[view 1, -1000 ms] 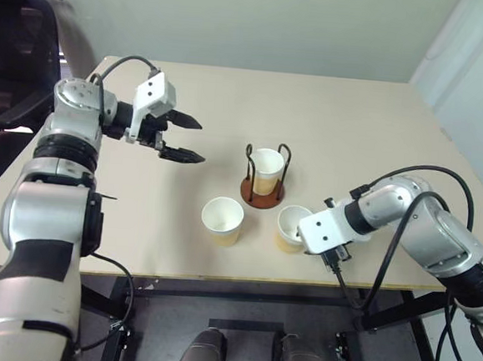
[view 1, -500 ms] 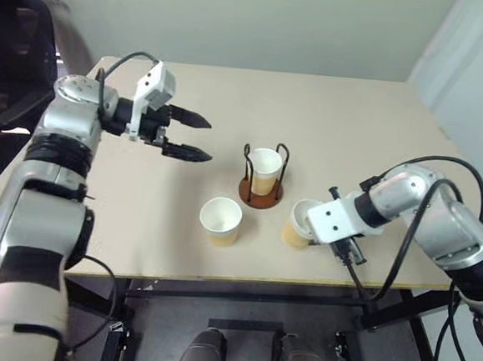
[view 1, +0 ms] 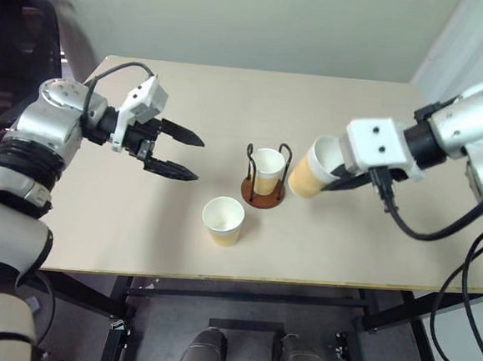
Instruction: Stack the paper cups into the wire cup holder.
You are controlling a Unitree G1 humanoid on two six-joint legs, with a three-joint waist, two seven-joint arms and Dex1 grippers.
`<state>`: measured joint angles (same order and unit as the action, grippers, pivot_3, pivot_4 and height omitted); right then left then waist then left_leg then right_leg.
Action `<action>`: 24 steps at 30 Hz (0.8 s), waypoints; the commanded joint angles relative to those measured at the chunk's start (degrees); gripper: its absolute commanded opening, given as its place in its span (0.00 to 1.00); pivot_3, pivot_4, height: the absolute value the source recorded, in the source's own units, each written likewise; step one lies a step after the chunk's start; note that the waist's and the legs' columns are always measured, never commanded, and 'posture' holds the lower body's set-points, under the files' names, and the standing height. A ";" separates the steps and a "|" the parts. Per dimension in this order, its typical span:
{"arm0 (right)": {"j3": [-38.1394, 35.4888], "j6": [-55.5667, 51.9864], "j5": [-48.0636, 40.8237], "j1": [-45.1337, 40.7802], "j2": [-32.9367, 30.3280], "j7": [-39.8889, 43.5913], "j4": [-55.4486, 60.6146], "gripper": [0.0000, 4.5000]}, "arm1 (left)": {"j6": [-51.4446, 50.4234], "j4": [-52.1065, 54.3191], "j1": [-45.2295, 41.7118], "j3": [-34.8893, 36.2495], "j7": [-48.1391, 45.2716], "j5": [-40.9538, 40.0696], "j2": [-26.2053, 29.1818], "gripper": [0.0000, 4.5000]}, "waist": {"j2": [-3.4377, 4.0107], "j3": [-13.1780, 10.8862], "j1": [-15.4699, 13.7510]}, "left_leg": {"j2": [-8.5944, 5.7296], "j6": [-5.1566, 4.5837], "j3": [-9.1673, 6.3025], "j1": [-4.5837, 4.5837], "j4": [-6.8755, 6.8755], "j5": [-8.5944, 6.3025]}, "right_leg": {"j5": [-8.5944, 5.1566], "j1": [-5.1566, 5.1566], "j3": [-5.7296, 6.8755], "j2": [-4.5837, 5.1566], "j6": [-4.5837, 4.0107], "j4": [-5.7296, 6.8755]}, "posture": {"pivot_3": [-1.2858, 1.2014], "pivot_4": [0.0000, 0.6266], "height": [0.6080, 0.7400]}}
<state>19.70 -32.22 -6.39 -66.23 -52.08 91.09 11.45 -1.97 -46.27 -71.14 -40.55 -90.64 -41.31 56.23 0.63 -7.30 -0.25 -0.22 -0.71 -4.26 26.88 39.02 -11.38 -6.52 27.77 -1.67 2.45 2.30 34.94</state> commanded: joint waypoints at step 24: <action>7.13 29.82 15.18 -16.35 20.79 -6.30 -37.33 0.02 | 2.65 -1.16 -1.97 -1.40 -1.86 -1.68 2.64 1.00 | 0.07 -0.05 0.11 | 0.05 0.27 -0.25 0.10 -0.26 -0.12 | -0.33 0.22 0.17 0.03 -0.51 0.01 | 0.52 0.24 1.00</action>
<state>27.19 -4.56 7.79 -80.22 -31.41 85.72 -24.71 0.02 -47.99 -72.31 -43.05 -90.65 -42.45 57.63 0.70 -7.34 -0.13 -0.17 -0.43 -4.53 26.99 38.75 -11.51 -6.86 27.99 -1.51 2.50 1.78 34.96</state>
